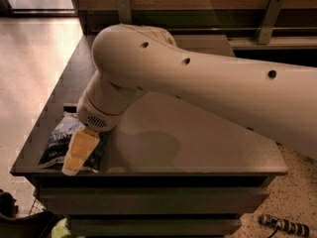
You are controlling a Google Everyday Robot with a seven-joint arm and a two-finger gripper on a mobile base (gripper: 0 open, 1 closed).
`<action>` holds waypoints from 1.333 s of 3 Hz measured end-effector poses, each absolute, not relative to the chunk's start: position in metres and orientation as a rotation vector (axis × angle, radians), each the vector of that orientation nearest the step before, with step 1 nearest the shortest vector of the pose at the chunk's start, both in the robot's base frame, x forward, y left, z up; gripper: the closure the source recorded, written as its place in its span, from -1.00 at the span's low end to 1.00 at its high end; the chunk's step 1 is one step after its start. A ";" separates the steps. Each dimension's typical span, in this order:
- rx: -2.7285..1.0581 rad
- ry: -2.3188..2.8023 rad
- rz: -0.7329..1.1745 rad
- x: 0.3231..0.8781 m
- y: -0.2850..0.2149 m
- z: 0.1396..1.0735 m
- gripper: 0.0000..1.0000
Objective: Pick blue chip bag
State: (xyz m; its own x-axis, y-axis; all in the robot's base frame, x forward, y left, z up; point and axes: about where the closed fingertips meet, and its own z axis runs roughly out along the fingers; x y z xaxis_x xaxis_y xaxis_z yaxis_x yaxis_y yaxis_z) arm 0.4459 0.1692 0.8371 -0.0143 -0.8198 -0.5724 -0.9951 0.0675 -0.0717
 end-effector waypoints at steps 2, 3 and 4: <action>-1.829 1.874 0.532 0.436 0.188 0.828 -0.26; -1.830 1.871 0.526 0.435 0.188 0.830 0.20; -1.831 1.868 0.521 0.434 0.188 0.832 0.66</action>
Offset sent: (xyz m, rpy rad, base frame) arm -0.0083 0.0166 -0.0094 0.0032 0.0269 0.0248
